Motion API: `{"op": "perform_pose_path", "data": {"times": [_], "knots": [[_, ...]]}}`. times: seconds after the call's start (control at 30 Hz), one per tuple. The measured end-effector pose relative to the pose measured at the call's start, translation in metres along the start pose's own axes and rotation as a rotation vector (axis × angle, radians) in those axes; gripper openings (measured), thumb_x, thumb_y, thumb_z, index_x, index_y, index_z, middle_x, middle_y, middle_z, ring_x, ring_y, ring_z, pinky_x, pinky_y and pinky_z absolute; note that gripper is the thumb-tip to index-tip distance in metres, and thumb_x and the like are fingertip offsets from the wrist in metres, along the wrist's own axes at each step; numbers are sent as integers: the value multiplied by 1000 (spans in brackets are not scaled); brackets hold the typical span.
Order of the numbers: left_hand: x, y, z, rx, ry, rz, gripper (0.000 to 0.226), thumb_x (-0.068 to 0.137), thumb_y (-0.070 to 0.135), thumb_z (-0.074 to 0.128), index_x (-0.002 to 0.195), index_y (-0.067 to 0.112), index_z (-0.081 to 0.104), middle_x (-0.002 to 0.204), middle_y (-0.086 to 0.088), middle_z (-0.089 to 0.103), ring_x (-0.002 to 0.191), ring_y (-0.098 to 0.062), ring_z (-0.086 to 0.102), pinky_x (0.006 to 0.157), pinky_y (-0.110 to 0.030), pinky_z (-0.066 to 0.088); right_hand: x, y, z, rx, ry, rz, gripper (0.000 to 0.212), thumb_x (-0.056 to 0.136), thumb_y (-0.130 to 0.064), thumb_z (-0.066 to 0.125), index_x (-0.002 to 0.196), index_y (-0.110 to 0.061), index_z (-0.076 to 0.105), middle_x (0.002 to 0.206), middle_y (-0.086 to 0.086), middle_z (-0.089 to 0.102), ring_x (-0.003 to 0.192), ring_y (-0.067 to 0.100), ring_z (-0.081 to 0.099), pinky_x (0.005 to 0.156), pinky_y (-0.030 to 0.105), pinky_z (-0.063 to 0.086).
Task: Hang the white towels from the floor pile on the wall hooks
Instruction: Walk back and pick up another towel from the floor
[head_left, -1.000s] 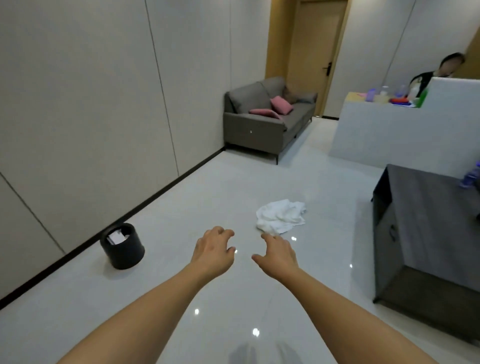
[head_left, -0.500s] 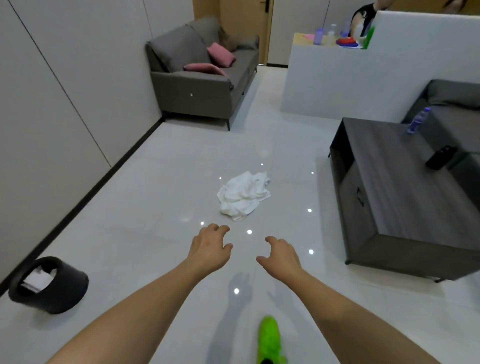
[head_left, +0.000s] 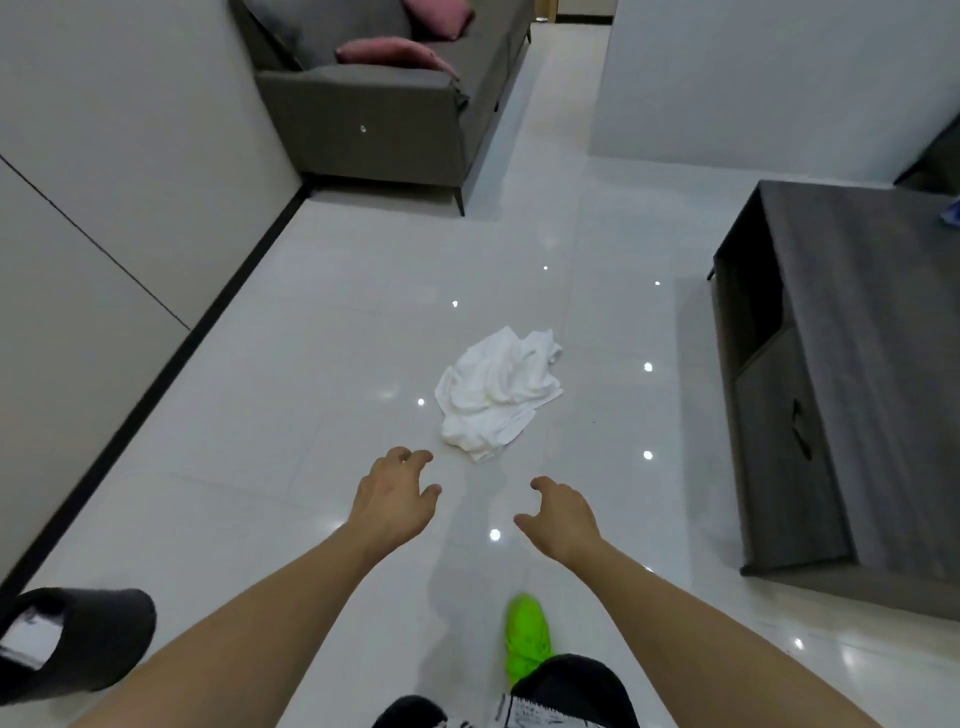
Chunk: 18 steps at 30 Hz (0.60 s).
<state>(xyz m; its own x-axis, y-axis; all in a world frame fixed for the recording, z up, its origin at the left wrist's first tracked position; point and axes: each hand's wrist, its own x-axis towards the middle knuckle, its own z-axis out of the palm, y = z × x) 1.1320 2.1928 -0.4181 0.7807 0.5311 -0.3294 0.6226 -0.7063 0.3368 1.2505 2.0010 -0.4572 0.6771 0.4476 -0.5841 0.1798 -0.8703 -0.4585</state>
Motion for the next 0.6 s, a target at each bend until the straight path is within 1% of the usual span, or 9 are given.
{"op": "perform_pose_path", "data": {"times": [0.1,0.27,0.33,0.4,0.47,0.6], "knots": [[51,-2,-5,-35,-30,-40,49,92,37,56,138,20,48,138,-7,47,119,-25,51,99,-40,43,48,-12,-14,25,-42,20,65,86,-35,64,144,-15,43,123,8,63,118,24,56,95,30,46],[133,-21,6,-86,-93,-95,48,90,37,58,135,22,51,135,-7,49,119,-26,50,98,-38,43,121,-33,-8,72,-89,109,59,85,-34,67,138,-16,49,120,7,65,113,22,59,86,26,44],[168,-35,16,-120,-132,-122,48,90,36,59,135,22,52,134,-6,49,121,-25,49,99,-36,41,153,-41,2,81,-109,149,60,85,-34,67,139,-15,49,121,8,65,114,23,59,87,26,43],[201,-52,26,-139,-184,-125,48,89,36,59,134,21,52,133,-6,50,122,-24,48,98,-34,40,182,-50,13,85,-128,196,60,85,-33,67,139,-14,49,126,9,62,118,23,56,93,28,43],[238,-71,37,-155,-233,-112,48,89,35,60,134,20,53,134,-6,50,122,-24,48,99,-32,39,214,-59,25,91,-139,246,59,85,-33,67,138,-14,50,128,9,62,120,23,56,95,29,43],[319,-118,59,-157,-350,-122,48,90,32,60,135,19,53,137,-9,49,124,-25,48,100,-30,36,287,-74,55,123,-171,371,57,85,-35,67,135,-15,52,124,9,63,115,23,58,89,25,43]]}}
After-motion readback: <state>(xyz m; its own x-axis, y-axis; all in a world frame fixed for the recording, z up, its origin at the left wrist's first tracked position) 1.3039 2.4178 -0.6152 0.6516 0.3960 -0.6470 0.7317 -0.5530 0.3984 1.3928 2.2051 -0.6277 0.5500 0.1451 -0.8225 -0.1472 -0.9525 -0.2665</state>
